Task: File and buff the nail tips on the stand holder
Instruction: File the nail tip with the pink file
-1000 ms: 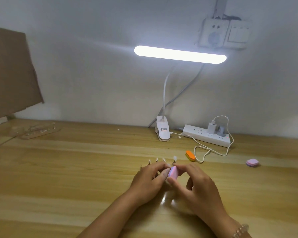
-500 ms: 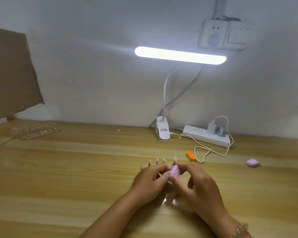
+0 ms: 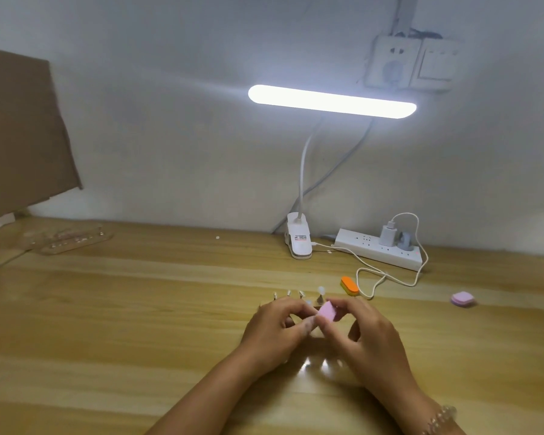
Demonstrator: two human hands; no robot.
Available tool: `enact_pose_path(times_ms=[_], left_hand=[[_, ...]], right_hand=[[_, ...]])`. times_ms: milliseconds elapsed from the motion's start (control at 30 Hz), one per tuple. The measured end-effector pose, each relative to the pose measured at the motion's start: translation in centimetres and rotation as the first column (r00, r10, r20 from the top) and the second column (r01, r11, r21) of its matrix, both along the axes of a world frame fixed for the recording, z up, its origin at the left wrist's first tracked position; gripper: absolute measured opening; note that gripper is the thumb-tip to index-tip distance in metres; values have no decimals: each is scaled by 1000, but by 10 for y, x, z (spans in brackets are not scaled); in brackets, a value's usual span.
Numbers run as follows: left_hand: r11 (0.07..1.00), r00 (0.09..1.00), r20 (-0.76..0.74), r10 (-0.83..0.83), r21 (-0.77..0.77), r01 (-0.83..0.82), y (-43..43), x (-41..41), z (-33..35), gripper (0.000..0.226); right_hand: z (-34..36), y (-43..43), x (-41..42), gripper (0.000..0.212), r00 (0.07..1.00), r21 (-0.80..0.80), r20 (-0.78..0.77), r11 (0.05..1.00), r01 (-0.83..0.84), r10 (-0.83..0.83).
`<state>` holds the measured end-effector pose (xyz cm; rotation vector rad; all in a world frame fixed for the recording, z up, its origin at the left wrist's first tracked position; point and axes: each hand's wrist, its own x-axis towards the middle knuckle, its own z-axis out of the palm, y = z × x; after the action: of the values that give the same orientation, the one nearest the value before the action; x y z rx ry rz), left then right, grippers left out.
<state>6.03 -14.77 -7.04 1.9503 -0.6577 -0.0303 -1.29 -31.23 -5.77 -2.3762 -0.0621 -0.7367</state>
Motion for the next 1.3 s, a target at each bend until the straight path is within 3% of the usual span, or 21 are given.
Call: enact_pose_path(times_ms=[100,200,333,500,667,800,900,1033,1167,1300], left_hand=[[1000,1000,-19,-2,-22,2,-1,-1,2,16],[1000,1000,9,7,9,-7,-1,-1,1,15],[1000,1000,-13,25,-14,-25,0,1,2,12],[1000,1000,7,1,-31,-1,-1,0,3,10],[1000,1000,-12,-27,4,27,-1,-1,4,29],[998,998,11,-58,37,57,0,-2,3,21],[999,999,-6,-46,14,46,0,-3,6,27],[999,999,8,-51,2,51,0,-4,7,23],[999,999,10,-47,15,47,1,-3,7,26],[998,998,17,-54,41,54,0,-4,7,23]], right_hand=[[2,6,-2,33,996,-7,-15,996,-84,84],[2,-1,3,24,1000,65,-4,998,9,-8],[0,8,-3,31,997,-10,-12,997,-83,83],[-1,-11,7,22,998,227,-11,972,58,-57],[0,6,-1,32,994,93,-32,991,-99,103],[1,-2,3,35,1000,83,5,996,23,-24],[-2,5,-3,33,999,-23,7,999,-34,34],[-1,-1,3,33,1000,81,14,997,14,-16],[-1,6,-3,34,999,-37,18,998,-47,48],[-1,-4,4,27,999,90,6,995,37,-38]])
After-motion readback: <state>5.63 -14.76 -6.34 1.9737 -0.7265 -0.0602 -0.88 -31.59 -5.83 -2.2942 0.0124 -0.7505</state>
